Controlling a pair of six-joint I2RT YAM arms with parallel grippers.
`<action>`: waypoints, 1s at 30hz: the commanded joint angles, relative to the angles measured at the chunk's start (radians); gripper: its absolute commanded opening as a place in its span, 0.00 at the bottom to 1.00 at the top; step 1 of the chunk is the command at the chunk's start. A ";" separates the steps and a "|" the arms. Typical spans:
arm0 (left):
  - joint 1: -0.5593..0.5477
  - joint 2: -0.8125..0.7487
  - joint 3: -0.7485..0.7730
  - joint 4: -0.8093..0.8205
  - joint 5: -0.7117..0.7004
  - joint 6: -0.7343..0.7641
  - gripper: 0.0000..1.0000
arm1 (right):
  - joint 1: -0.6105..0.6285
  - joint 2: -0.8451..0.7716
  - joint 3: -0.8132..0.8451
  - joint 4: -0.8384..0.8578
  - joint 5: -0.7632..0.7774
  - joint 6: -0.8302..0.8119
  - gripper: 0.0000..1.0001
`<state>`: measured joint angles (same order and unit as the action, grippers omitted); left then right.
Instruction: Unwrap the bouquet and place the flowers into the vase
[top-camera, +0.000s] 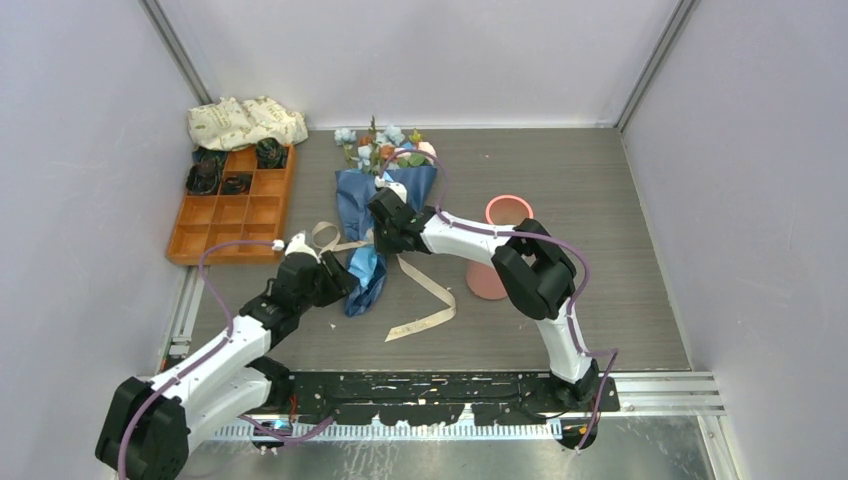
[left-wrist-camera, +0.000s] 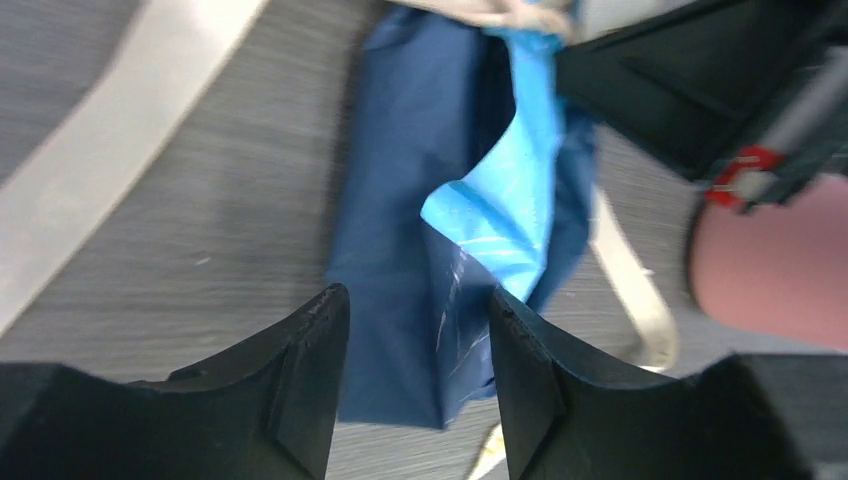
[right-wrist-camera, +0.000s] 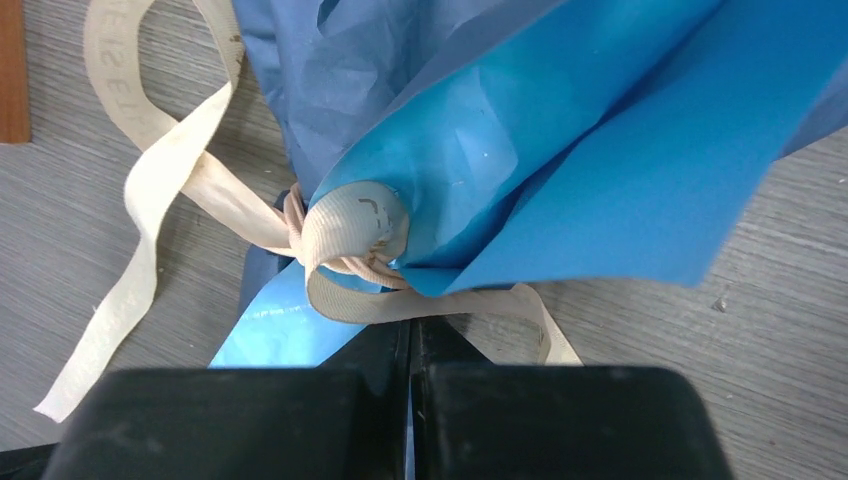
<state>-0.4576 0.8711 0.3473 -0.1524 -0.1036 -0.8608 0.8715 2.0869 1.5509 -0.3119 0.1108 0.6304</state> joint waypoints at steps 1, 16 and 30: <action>0.007 0.032 0.017 0.287 0.172 -0.013 0.55 | 0.004 -0.064 -0.020 0.039 -0.008 0.009 0.01; 0.007 0.449 0.000 0.533 0.269 -0.079 0.39 | 0.004 -0.095 -0.052 0.041 -0.014 0.017 0.01; 0.007 0.624 0.008 0.478 0.172 -0.057 0.34 | 0.002 -0.208 -0.048 -0.031 0.082 -0.039 0.01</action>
<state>-0.4557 1.4166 0.3698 0.4057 0.1425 -0.9432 0.8711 2.0060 1.4876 -0.3325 0.1432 0.6231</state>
